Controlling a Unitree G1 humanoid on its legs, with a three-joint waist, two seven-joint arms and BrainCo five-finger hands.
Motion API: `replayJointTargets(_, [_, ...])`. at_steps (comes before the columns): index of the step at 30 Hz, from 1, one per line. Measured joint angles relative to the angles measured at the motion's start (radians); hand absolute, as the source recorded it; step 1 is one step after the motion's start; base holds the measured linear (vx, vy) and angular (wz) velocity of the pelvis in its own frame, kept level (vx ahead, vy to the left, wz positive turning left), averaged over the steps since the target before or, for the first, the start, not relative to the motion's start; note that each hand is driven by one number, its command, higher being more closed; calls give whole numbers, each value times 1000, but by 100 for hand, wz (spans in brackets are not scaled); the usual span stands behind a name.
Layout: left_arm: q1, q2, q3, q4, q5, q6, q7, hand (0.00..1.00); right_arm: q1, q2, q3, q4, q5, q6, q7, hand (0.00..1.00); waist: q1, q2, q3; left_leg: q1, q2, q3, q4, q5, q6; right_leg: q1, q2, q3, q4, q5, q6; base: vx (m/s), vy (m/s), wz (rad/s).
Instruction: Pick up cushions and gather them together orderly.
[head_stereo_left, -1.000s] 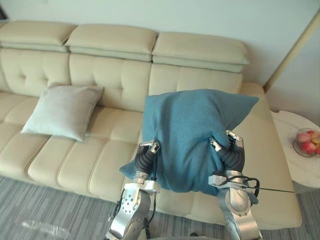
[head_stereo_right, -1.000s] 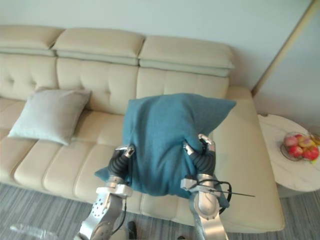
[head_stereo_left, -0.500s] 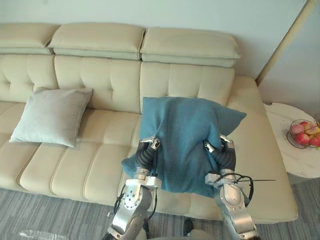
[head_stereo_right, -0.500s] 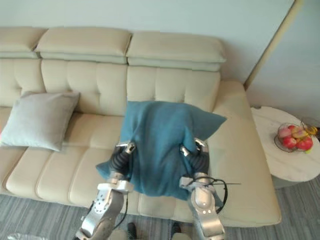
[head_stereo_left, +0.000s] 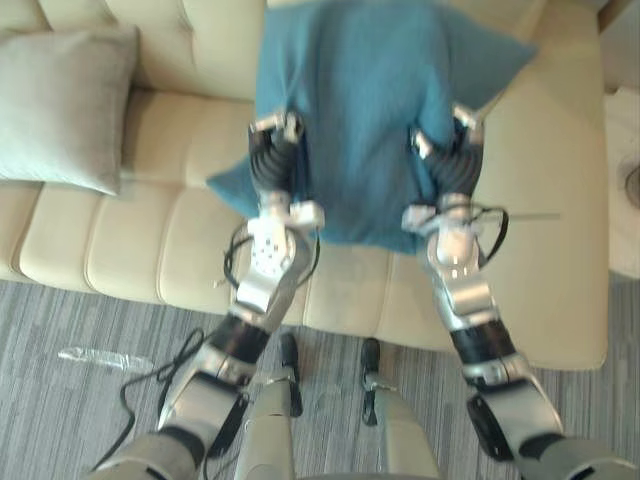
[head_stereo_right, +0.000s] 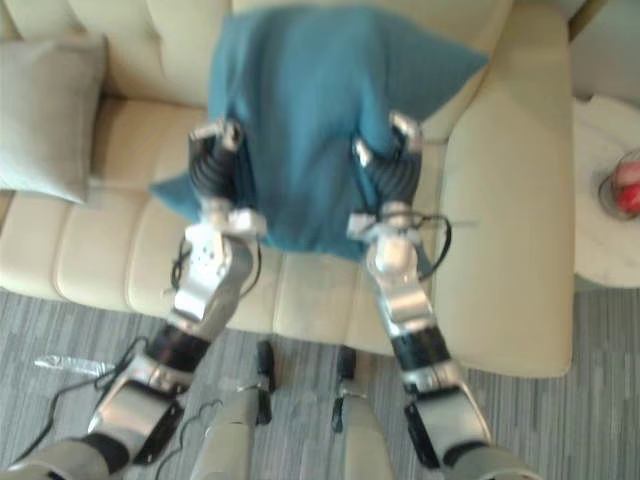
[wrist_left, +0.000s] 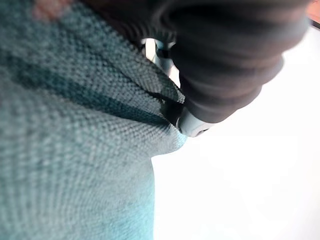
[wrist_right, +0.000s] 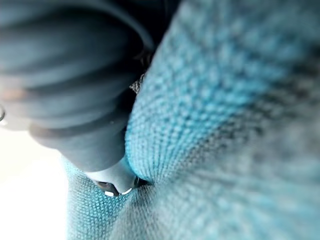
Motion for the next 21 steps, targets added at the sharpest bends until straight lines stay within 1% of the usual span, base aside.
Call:
replayJointTargets(1, [-67,7,13,45,0,-2,10,100,-55,1,-8,28,-23,1,-20,100,-2,3,11,-11,-2,4,-16,12,0,-23,0,4,4,1,-1,-17,-18,-3])
replayJointTargets(4, [-225,12,72,149,-1,-3,12,100,-211,2,-35,126,-74,3,-70,100,-8,12,20,-56,-3,4,-59,45,-6,-86,1,-2,6,9,-8,4,-36,3])
replayJointTargets(6, [-315,11,112,225,-1,-3,12,100,-322,-1,-59,216,-79,6,-88,100,-10,22,43,-65,-1,4,-81,57,-10,-104,4,-6,6,10,-9,27,-34,2])
replayJointTargets(7, [-335,12,123,240,-1,-3,12,0,-351,-5,-64,242,-83,7,-92,100,-10,26,49,-66,-1,5,-89,60,-11,-109,5,-7,5,10,-9,40,-31,0])
replayJointTargets(8, [-360,12,133,261,-1,-3,12,0,-383,-13,-65,273,-90,7,-98,0,-9,27,50,-72,-1,6,-98,63,-13,-121,5,-6,6,10,-9,42,-27,-2])
replayJointTargets(12, [-439,12,139,330,-13,-4,3,0,-481,-67,-69,375,-91,10,-112,0,-6,28,60,-106,-1,4,-126,75,-23,-168,5,-15,12,10,-9,47,-19,2])
replayJointTargets(14, [-447,7,164,371,-46,-2,-26,0,-503,-83,-85,428,-48,17,-99,0,-9,31,77,-103,0,3,-128,76,-24,-169,5,-21,23,10,-9,50,-4,1])
replayJointTargets(15, [-446,-1,177,408,-70,1,-54,0,-505,-91,-107,462,-6,25,-81,0,-10,31,80,-102,1,3,-129,76,-24,-168,5,-23,23,9,-9,51,1,0])
replayJointTargets(17, [-446,-13,179,432,-82,3,-72,0,-508,-105,-108,490,44,28,-64,0,-10,30,93,-94,1,3,-129,77,-25,-163,5,-25,27,9,-9,34,2,0])
replayJointTargets(18, [-445,-29,191,439,-89,3,-87,0,-512,-114,-110,506,78,29,-50,0,-10,31,116,-80,2,3,-129,78,-27,-148,5,-27,27,9,-9,0,0,0])
replayJointTargets(21, [-410,-56,234,458,-125,5,-110,0,-504,-112,-142,511,167,32,-4,0,-16,30,141,-58,1,4,-150,84,-35,-148,5,-27,48,9,-10,0,-2,-1])
